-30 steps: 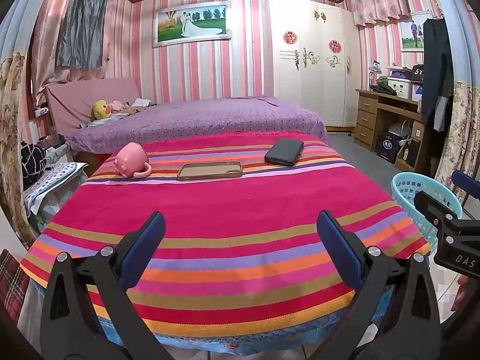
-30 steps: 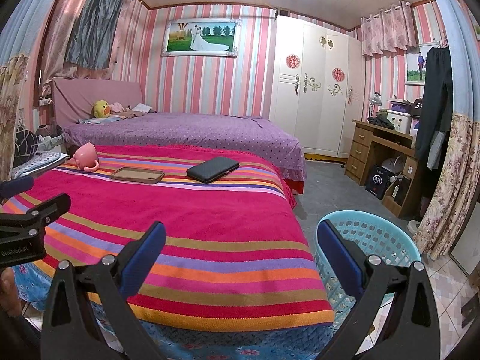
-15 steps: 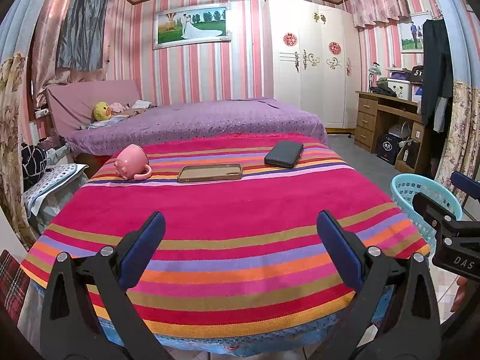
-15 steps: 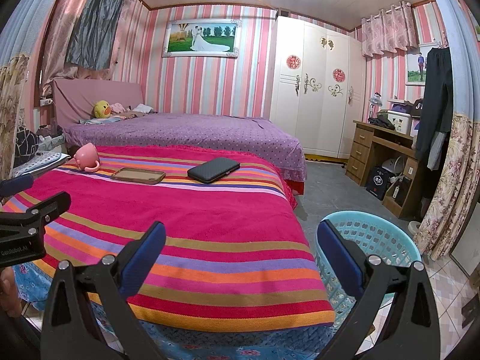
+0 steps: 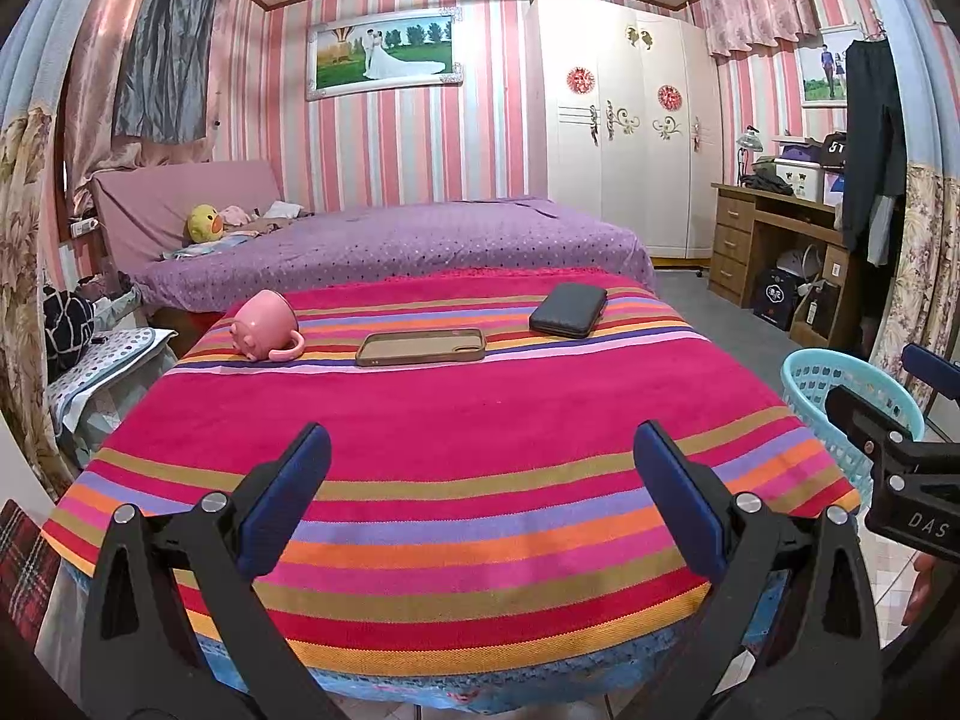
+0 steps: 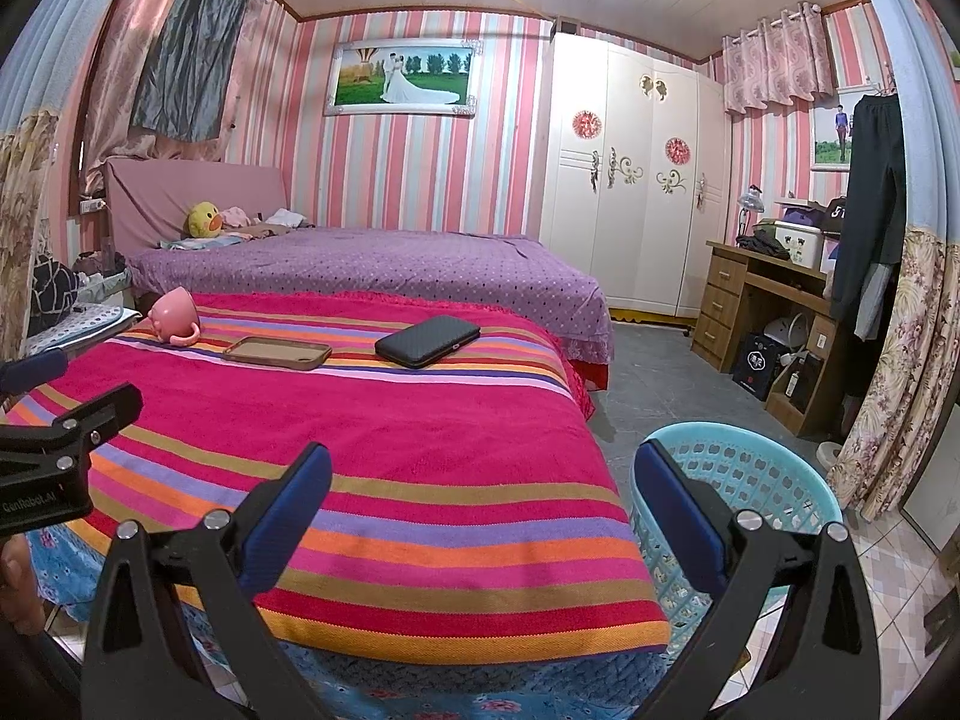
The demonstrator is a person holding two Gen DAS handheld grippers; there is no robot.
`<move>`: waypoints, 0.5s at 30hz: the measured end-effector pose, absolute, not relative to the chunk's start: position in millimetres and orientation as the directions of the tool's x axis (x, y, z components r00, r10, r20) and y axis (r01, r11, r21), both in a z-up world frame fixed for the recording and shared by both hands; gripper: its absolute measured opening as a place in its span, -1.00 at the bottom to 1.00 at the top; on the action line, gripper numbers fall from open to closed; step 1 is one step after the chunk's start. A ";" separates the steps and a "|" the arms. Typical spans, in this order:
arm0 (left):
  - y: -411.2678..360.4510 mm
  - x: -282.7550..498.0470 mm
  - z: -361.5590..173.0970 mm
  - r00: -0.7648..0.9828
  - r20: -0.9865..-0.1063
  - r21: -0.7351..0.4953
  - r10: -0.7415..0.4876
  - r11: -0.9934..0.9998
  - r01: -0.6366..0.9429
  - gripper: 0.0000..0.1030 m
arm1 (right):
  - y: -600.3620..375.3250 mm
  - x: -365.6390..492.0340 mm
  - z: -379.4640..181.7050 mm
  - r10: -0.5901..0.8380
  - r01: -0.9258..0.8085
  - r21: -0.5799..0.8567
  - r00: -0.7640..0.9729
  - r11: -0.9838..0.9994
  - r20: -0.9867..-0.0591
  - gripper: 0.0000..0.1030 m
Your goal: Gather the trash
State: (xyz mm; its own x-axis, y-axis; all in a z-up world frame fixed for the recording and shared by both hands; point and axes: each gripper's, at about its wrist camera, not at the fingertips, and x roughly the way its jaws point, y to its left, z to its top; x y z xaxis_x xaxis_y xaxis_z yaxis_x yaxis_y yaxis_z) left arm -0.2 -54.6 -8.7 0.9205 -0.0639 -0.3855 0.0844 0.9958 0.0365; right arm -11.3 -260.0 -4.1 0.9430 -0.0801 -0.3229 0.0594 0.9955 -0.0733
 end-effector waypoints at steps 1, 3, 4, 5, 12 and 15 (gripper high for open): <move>-54.8 -0.4 -7.9 0.921 -0.385 0.037 -0.064 0.996 0.085 0.89 | -259.6 -11.0 -4.2 -0.080 0.059 -0.074 0.943 0.996 -0.322 0.91; -55.3 -0.4 -7.9 0.921 -0.383 0.039 -0.063 0.996 0.085 0.89 | -259.6 -10.9 -4.1 -0.080 0.059 -0.073 0.943 0.996 -0.323 0.91; -54.9 -0.2 -8.0 0.921 -0.385 0.038 -0.063 0.996 0.084 0.89 | -259.4 -10.8 -4.2 -0.079 0.058 -0.073 0.943 0.996 -0.324 0.91; -54.9 -0.2 -8.0 0.920 -0.386 0.037 -0.064 0.996 0.085 0.89 | -259.6 -10.9 -4.1 -0.079 0.059 -0.073 0.943 0.996 -0.323 0.91; -55.6 -0.5 -7.3 0.922 -0.382 0.040 -0.063 0.996 0.085 0.89 | -259.5 -10.9 -4.3 -0.079 0.058 -0.074 0.943 0.996 -0.324 0.91; -55.4 -0.5 -7.0 0.921 -0.384 0.037 -0.065 0.996 0.086 0.89 | -259.5 -10.9 -4.2 -0.080 0.060 -0.073 0.943 0.996 -0.322 0.91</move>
